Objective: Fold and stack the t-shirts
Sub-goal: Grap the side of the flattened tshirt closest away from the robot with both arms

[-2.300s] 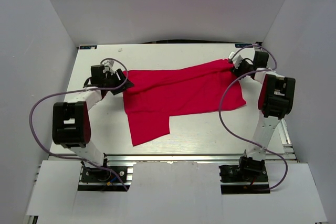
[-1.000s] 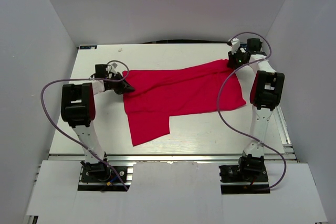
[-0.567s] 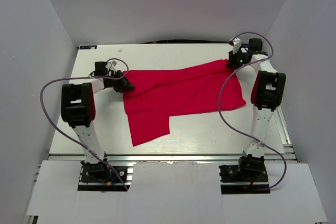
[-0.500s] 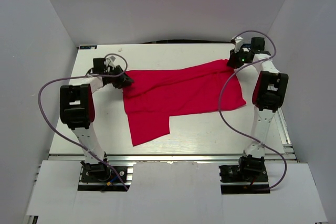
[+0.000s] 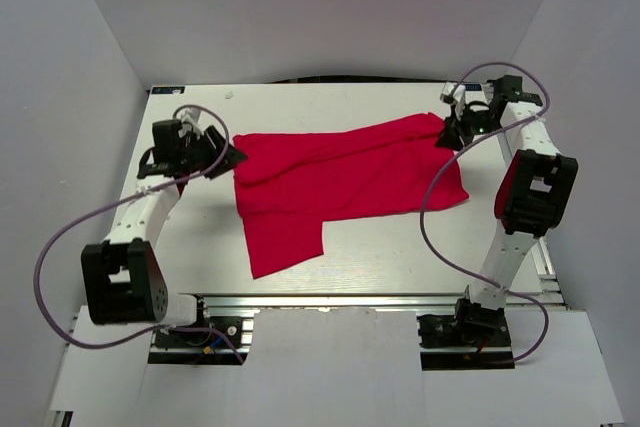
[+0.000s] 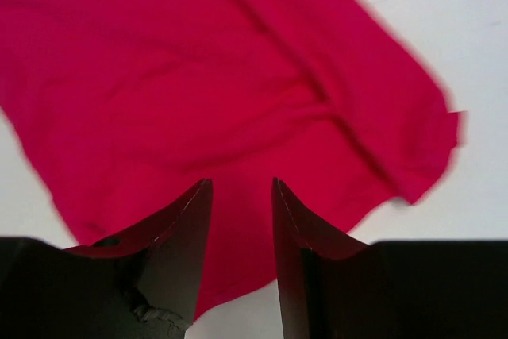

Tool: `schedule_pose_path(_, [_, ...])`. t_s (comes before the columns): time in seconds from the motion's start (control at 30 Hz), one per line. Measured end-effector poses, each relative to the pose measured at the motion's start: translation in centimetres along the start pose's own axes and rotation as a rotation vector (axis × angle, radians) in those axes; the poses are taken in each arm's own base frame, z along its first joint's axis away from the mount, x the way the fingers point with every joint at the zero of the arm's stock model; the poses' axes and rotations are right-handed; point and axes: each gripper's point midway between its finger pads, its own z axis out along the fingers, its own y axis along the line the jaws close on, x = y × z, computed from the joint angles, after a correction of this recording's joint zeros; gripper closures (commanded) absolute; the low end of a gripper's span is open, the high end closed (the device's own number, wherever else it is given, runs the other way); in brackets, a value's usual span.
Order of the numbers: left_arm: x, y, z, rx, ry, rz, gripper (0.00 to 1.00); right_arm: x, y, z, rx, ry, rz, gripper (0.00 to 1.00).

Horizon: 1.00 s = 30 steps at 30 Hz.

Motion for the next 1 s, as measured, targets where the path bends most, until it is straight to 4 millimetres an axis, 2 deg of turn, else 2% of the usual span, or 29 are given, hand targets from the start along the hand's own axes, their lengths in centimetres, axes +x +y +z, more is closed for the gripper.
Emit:
schedule_pose_path(0.07, [2.1,1.0,-0.9,-0.034,0.024,-0.026,0.43,1.3,1.6,0.4,-0.043,0.019,0.017,0.57])
schedule_pose_path(0.17, [4.6,2.6,-1.4,-0.089,0.072,-0.069,0.45,2.8,2.9,0.6,-0.077,0.050,0.042,0.57])
schedule_pose_path(0.33, [7.9,5.0,-1.5,-0.175,0.162,-0.137,0.47,3.6,2.7,0.2,-0.058,0.081,0.045,0.56])
schedule_pose_path(0.6, [13.4,7.4,-2.5,-0.254,0.287,-0.245,0.52,6.8,4.1,0.4,-0.068,0.155,0.090,0.55])
schedule_pose_path(0.77, [16.3,8.0,-3.0,-0.285,0.342,-0.301,0.53,7.4,4.2,0.5,-0.066,0.169,0.092,0.55])
schedule_pose_path(1.0, [18.5,7.6,-2.9,-0.312,0.390,-0.298,0.50,7.5,4.0,0.5,-0.057,0.170,0.099,0.54])
